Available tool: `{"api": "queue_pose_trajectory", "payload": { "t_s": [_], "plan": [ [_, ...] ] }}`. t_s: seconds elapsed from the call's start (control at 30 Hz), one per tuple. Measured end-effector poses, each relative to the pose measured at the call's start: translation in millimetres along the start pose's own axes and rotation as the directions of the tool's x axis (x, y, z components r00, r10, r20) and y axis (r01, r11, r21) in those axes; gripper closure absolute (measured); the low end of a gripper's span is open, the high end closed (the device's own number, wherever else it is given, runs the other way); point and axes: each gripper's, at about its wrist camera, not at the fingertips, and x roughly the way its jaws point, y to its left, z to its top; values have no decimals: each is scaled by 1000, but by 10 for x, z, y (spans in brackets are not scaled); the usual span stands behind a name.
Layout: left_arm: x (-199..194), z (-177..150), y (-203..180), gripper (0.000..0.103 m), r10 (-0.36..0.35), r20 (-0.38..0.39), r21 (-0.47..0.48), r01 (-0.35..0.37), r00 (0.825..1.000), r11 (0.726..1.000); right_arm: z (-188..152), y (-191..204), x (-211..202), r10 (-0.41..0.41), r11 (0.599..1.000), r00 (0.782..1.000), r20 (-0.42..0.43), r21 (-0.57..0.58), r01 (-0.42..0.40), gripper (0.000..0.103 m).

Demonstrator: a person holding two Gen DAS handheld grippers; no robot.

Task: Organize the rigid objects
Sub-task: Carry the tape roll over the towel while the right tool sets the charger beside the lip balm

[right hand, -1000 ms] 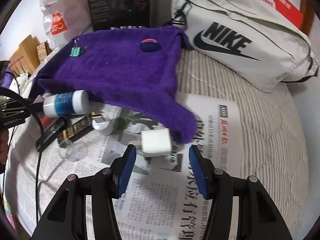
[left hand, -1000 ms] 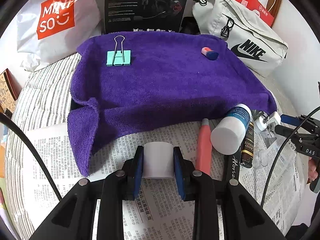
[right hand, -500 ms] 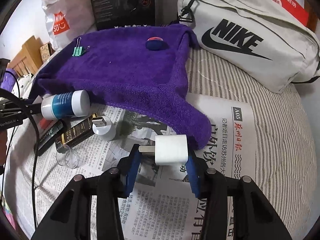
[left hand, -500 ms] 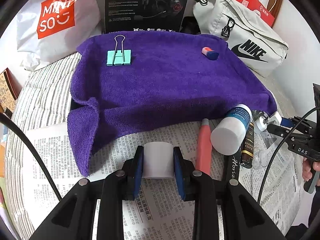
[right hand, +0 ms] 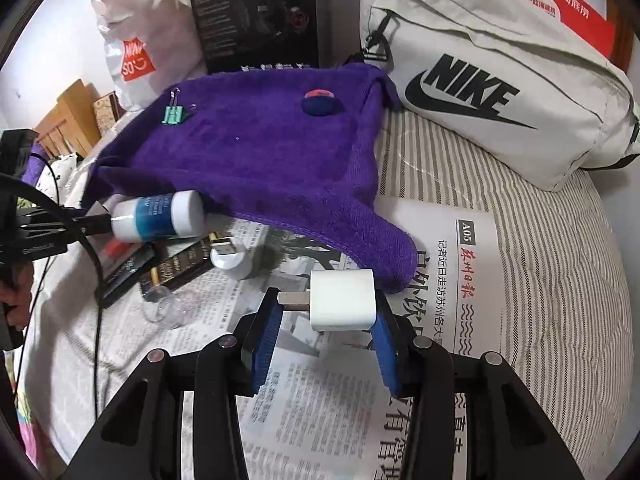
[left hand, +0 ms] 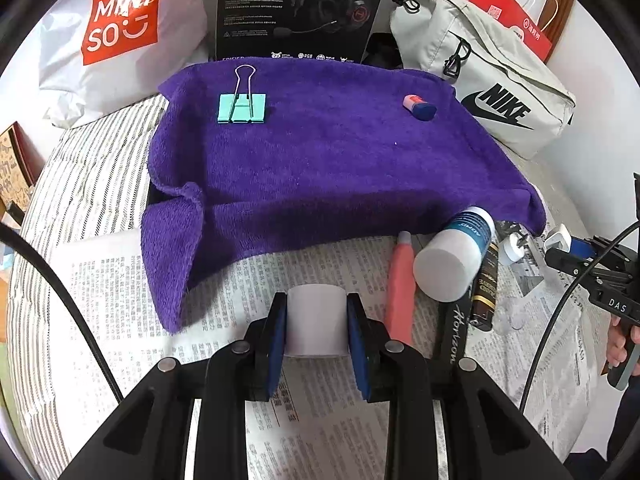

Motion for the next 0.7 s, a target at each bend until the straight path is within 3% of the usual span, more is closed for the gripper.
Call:
{"api": "queue_pose_trajectory", "payload": {
  "t_s": [0.27, 0.7],
  "plan": [
    [-254, 17, 18, 76, -35, 41, -30, 36, 999, 999, 93, -29, -156, 8, 1000, 999, 37, -3, -8, 59],
    [-553, 251, 194, 76, -12, 106, -65, 19, 994, 998, 464, 49, -299, 13, 999, 994, 111, -48, -8, 59]
  ]
}}
